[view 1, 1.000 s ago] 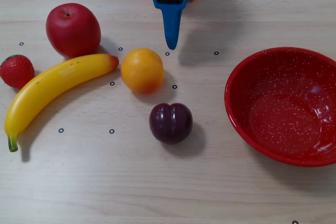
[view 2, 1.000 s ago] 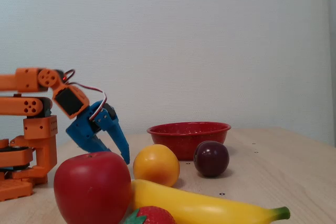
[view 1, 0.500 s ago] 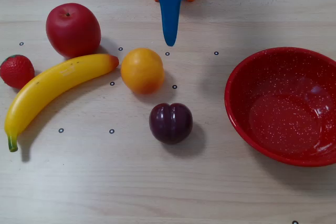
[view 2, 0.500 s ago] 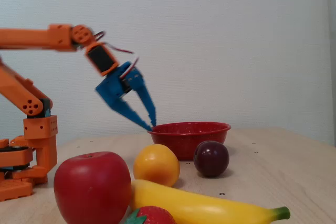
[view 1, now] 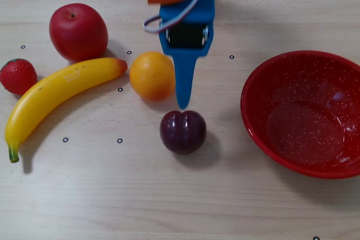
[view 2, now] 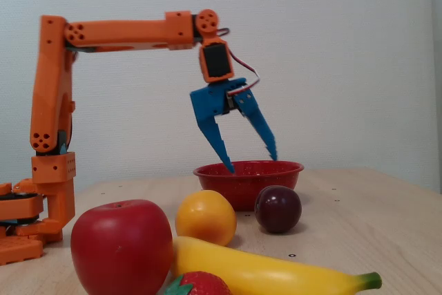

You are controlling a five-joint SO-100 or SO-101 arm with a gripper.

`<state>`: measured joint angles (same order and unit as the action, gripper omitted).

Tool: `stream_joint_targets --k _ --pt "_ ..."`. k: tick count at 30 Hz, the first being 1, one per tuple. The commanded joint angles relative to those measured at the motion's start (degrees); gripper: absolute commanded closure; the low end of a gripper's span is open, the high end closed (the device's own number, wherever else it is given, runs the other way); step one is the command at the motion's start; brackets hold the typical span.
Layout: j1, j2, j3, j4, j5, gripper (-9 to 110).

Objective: Put the plum in the red bowl.

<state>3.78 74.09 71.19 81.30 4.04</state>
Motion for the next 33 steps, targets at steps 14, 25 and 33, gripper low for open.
stream_joint_targets --k 14,25,33 --pt "0.5 -12.6 -15.9 1.8 7.6 63" --pt "0.9 -21.4 -20.8 -4.7 11.6 63" --pt "0.5 -23.8 -21.0 -8.3 14.2 63"
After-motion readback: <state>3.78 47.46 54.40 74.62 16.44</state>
